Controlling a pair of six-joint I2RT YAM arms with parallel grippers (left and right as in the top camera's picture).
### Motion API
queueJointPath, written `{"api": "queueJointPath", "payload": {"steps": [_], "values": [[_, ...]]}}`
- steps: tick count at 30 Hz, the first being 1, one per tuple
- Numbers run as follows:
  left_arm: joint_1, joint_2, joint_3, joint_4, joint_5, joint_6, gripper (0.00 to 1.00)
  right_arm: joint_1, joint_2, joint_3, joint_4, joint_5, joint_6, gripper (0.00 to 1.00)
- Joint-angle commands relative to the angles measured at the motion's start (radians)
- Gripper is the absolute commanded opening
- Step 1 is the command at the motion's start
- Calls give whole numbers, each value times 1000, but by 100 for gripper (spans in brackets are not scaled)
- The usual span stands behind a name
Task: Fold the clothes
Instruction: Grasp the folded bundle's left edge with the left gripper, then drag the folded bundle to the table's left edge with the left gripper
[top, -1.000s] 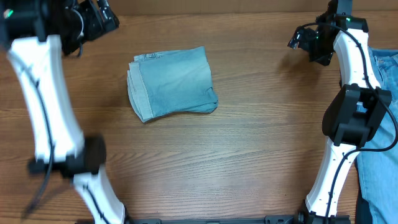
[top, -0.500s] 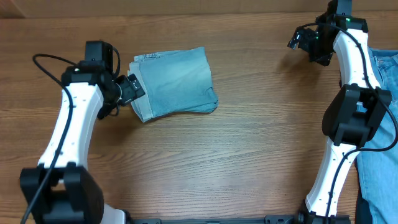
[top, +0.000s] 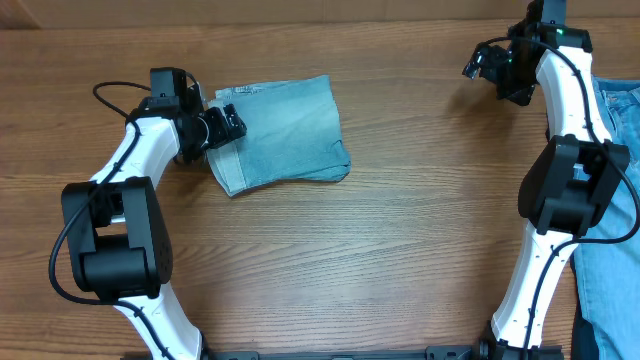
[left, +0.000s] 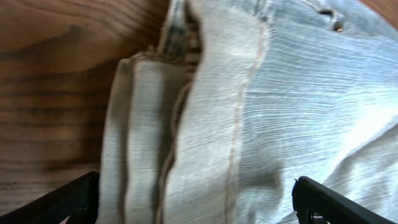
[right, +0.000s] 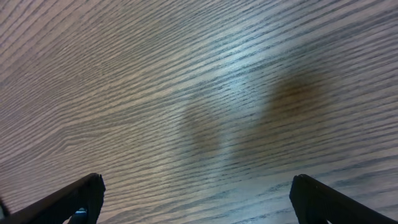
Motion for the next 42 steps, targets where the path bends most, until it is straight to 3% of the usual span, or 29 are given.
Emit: {"api": "queueJointPath", "payload": {"steps": [1, 11, 27, 35, 37, 39, 40, 42], "values": [[-7, 8, 2, 26, 7, 26, 100, -5, -45, 18, 3, -4, 5, 100], [-41, 35, 2, 88, -117, 53, 100, -5, -45, 18, 3, -4, 5, 100], [-70, 36, -6, 172, -109, 56, 100, -5, -45, 18, 3, -4, 5, 100], [-85, 179, -6, 193, -102, 41, 100, -5, -45, 18, 3, -4, 5, 100], [-85, 182, -6, 194, -43, 41, 72, -5, -45, 18, 3, -4, 5, 100], [-84, 178, -4, 195, 3, 41, 51, -5, -45, 18, 3, -4, 5, 100], [-84, 177, -4, 190, 7, 42, 32, -5, -45, 18, 3, -4, 5, 100], [-83, 176, -3, 187, 7, 41, 15, -5, -45, 18, 3, -4, 5, 100]]}}
